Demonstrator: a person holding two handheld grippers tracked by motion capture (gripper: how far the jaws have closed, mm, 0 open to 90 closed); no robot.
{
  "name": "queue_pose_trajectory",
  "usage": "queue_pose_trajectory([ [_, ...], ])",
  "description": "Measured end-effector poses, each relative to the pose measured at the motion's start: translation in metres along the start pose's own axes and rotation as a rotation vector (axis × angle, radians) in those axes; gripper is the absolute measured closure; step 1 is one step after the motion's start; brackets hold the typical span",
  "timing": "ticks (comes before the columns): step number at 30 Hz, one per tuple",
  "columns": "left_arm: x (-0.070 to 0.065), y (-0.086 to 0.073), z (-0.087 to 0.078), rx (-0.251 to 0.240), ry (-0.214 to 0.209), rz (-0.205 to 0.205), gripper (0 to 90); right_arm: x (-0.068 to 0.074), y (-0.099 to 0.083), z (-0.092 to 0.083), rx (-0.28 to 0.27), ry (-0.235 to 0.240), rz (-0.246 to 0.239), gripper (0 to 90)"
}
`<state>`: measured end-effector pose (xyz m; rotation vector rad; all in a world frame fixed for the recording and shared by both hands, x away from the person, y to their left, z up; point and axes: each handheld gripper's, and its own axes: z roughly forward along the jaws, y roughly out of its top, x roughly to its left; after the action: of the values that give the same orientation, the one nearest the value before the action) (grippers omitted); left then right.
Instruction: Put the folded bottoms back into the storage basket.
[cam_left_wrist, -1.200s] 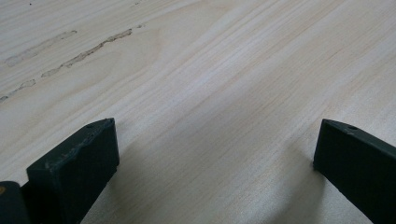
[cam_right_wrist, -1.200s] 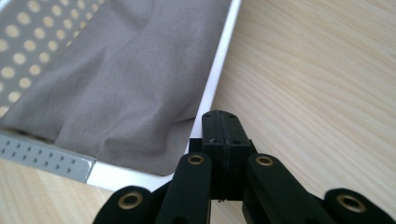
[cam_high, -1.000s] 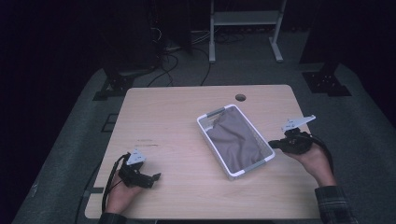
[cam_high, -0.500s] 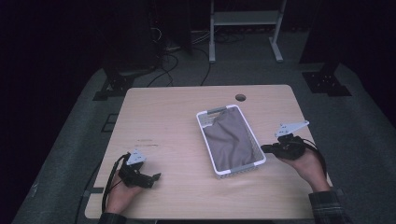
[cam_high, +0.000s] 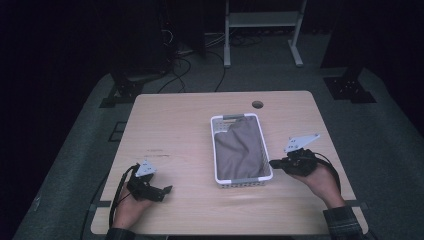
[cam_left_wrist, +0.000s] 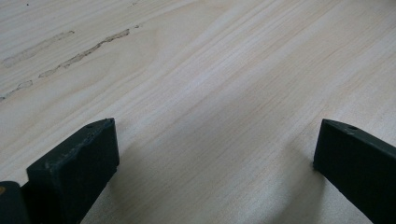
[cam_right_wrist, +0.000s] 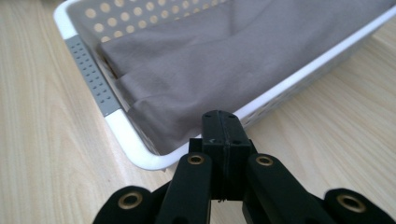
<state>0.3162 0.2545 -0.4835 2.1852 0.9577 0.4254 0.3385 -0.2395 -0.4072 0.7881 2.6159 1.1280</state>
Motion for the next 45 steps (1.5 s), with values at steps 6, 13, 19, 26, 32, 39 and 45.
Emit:
queue_pose_trajectory([
  [6,0.000,0.000,0.000,0.000,0.000,0.000,0.0,0.006,0.004,0.003,-0.006,0.015,-0.017,89.6],
  [13,0.000,0.000,0.000,0.000,0.000,0.000,0.0,0.014,0.009,0.009,-0.010,0.036,-0.034,89.5],
  [19,0.000,0.000,0.000,0.000,0.000,0.000,0.0,0.013,0.007,0.006,-0.022,-0.001,-0.019,85.6],
  [26,-0.001,0.000,0.000,0.001,-0.003,0.001,0.0,0.004,0.002,-0.001,-0.044,-0.084,0.039,56.6],
  [32,-0.001,-0.001,-0.001,-0.001,-0.005,0.004,0.0,-0.005,-0.004,0.001,-0.022,-0.174,0.094,27.3],
  [39,-0.002,-0.001,-0.001,0.000,-0.008,0.009,0.0,-0.013,-0.012,-0.001,-0.040,-0.193,0.162,13.2],
  [45,-0.002,-0.002,-0.002,0.001,-0.013,0.012,0.0,-0.021,-0.018,-0.002,-0.057,-0.187,0.196,6.2],
])
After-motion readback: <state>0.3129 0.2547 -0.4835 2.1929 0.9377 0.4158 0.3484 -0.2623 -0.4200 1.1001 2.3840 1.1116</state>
